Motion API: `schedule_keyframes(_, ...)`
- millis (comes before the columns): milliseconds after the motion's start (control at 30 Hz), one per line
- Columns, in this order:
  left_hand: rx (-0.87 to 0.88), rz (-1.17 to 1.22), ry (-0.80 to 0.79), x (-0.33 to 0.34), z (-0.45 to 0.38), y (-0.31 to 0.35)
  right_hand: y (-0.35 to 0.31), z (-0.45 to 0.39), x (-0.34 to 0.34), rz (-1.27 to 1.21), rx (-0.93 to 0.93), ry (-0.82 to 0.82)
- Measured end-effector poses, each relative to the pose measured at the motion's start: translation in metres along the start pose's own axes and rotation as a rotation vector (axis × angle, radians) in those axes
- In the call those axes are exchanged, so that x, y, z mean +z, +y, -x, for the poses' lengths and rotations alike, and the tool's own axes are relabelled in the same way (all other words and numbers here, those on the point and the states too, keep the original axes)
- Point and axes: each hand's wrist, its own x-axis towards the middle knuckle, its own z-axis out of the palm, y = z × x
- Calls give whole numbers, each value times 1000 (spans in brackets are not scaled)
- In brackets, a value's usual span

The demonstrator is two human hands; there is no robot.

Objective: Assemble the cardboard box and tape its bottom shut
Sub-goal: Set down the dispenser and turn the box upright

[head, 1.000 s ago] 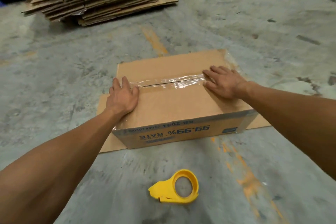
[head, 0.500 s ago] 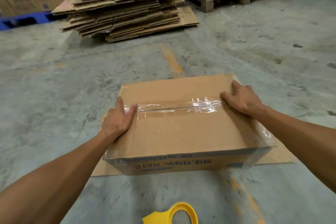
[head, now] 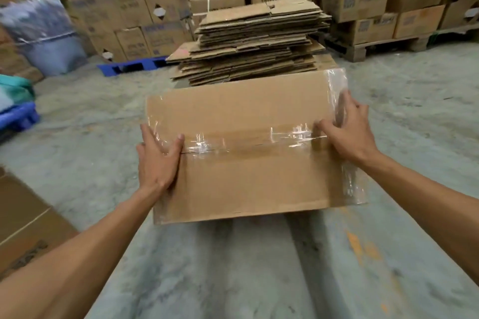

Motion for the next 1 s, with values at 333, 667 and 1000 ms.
schedule_keyframes(333,-167,259,-252,8,64,-69,30,52,9,36,130,-141)
schedule_keyframes(667,-231,323,-151,-9,32,-58,23,33,6,-104,240,-44)
schedule_keyframes(1000,-407,129,-559,-13,-53,-44,13,-27,-6,-100,493,-371)
